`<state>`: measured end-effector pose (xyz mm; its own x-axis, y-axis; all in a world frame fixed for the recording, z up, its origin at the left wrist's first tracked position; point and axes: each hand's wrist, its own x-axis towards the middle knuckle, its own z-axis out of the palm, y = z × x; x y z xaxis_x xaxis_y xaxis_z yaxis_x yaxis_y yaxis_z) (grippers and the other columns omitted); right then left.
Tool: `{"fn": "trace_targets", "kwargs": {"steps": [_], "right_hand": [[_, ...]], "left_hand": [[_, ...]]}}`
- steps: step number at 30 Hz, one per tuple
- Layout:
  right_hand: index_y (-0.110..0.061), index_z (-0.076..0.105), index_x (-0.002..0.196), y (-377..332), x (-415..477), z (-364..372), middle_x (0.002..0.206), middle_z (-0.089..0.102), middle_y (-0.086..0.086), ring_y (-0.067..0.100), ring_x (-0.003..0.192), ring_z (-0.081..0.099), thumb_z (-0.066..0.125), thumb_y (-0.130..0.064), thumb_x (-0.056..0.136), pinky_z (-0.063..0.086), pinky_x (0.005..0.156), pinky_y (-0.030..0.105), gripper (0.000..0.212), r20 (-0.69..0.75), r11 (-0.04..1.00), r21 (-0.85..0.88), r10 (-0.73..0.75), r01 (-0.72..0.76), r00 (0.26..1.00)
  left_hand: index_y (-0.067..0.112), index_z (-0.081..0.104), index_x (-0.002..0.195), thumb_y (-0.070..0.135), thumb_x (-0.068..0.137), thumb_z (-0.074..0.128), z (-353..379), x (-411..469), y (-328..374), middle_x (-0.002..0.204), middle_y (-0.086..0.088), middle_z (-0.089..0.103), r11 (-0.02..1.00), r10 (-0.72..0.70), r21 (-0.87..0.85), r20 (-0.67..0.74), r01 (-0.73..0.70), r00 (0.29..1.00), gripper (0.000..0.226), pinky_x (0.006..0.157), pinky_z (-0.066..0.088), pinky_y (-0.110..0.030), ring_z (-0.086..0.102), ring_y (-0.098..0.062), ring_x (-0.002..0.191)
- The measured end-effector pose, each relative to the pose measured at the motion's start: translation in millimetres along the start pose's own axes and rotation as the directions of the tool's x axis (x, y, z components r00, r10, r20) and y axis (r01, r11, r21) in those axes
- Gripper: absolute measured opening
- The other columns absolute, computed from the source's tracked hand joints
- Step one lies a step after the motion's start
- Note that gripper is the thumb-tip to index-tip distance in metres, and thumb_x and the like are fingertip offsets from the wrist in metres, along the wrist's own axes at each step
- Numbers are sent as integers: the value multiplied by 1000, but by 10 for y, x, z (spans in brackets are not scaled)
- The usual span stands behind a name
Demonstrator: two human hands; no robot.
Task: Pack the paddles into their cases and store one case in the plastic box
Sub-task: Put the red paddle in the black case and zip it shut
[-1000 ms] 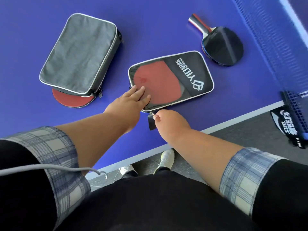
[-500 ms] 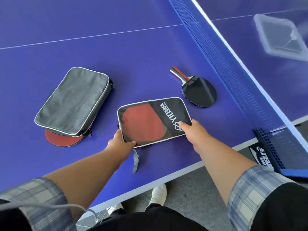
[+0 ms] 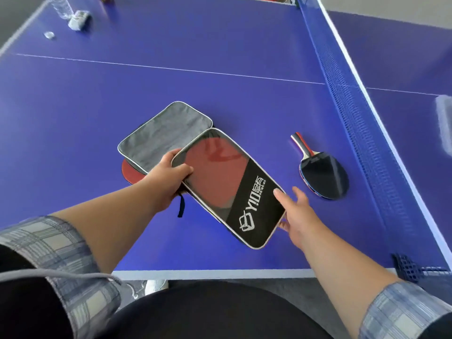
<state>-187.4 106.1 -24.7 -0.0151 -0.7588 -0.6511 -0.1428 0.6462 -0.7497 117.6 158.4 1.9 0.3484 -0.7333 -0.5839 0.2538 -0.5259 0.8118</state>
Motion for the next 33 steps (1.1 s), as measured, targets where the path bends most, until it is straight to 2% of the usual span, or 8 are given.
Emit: {"fn": "trace_targets", "kwargs": {"steps": [3, 5, 8, 13, 17, 24, 28, 33], "right_hand": [[-46, 39, 146, -518, -39, 134, 107, 67, -25, 3, 98, 67, 64, -70, 64, 52, 92, 35, 89, 182, 923, -319, -165, 217, 969], [-50, 43, 139, -653, -92, 318, 109, 70, -20, 0, 93, 69, 62, -75, 64, 52, 82, 27, 81, 408, 862, -440, -59, 253, 911], [-45, 46, 137, -547, -134, 640, 114, 74, -8, 13, 102, 73, 72, -60, 75, 56, 95, 41, 69, 550, 849, -444, 6, 286, 835], [-55, 56, 122, -324, -340, 1298, 118, 74, -7, 16, 102, 73, 75, -54, 73, 58, 91, 43, 52, 541, 924, -231, -140, 306, 829], [-51, 41, 138, -250, -503, 1840, 118, 70, -14, 15, 109, 67, 70, -63, 69, 53, 98, 45, 76, 502, 867, -308, -202, 392, 841], [-22, 40, 135, -69, -700, 3049, 115, 68, 3, 20, 105, 67, 69, -17, 85, 56, 95, 44, 58, 573, 870, -389, -28, 302, 819], [-18, 39, 138, 34, -762, 3767, 123, 63, 5, 21, 112, 62, 71, -21, 85, 51, 102, 44, 62, 533, 851, -456, 26, 261, 846], [-17, 8, 159, 160, -767, 4477, 151, 45, 8, 28, 135, 46, 71, -30, 85, 37, 114, 47, 98, 438, 830, -541, 139, 137, 888]], "left_hand": [[51, 62, 100, 15, 83, 63, -154, -96, 110, 75, 0, 65, 998, 28, 58, 48, -31, 998, 40, 46, 49, -26, 60, -12, 50], [47, 62, 105, 16, 84, 65, -201, -173, 102, 76, 0, 66, 997, 42, 58, 32, -44, 999, 37, 46, 49, -26, 61, -11, 50], [35, 57, 118, 27, 86, 70, -253, -310, 34, 98, -5, 70, 998, 45, -34, -99, -49, 994, 36, 55, 57, -30, 71, -15, 66], [40, 37, 137, 47, 80, 75, -512, -555, -133, 112, 7, 68, 992, -7, -120, -245, -23, 970, 68, 76, 62, -38, 72, -16, 91], [42, 40, 133, 50, 83, 69, -852, -750, -248, 96, 16, 64, 995, 28, 102, -331, 7, 943, 58, 48, 53, -20, 68, -7, 77], [31, 50, 131, 51, 84, 67, -2065, -512, -164, 100, 11, 62, 914, 109, 398, -439, 85, 892, 54, 66, 44, -29, 58, -8, 78], [26, 51, 130, 49, 86, 67, -2738, -217, -192, 96, 9, 59, 848, 91, 501, -459, 173, 884, 53, 70, 41, -31, 57, -16, 81], [23, 52, 129, 46, 86, 67, -3336, 193, -275, 95, 6, 60, 783, 44, 572, -442, 244, 896, 51, 69, 42, -32, 57, -19, 82]]}}
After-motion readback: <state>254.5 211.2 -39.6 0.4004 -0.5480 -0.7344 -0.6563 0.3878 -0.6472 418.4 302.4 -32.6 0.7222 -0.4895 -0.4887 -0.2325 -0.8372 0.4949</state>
